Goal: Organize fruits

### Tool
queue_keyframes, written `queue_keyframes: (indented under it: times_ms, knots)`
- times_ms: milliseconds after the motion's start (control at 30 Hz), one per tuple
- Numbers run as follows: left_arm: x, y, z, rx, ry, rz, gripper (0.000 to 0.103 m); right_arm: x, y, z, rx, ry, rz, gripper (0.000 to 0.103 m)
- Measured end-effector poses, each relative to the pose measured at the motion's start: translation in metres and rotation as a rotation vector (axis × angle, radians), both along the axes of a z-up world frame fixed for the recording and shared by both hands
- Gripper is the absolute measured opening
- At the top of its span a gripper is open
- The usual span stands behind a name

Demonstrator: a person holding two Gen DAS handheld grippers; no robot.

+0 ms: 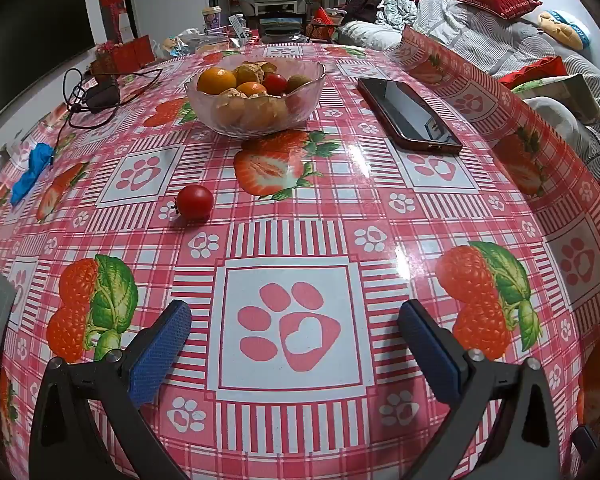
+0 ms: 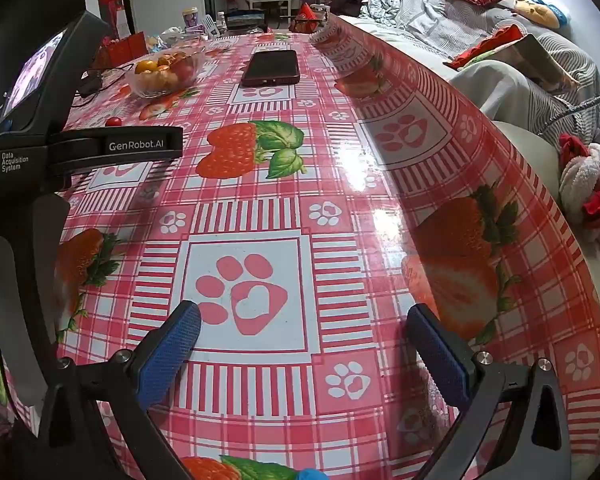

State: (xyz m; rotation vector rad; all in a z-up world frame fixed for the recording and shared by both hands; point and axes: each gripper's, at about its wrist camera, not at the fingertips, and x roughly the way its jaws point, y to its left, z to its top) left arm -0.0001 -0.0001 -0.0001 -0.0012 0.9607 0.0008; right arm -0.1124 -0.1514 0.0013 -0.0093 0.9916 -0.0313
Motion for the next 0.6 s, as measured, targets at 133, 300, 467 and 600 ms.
queue_keyframes:
  times_ms: [133,300,467,600]
  knots:
    - [0.0,0.0,0.0,0.0,0.0,0.0,0.103,0.0005,0.0,0.0001,0.0,0.002,0.0,0.103]
    - [-0.0001,0.0001,0.0,0.0,0.0,0.0,0.103,0.0006,0.0002,-0.0005,0.0,0.004,0.0,0.103]
    - [-0.0001,0.0001,0.0,0.0,0.0,0.0,0.103,-0.0019,0.0001,-0.0014,0.001,-0.002,-0.001,0.103]
    - [-0.0001,0.0001,0.0001,0.0,0.0,0.0,0.103,-0.0029,0.0001,-0.0022,0.0,-0.001,-0.002,0.103]
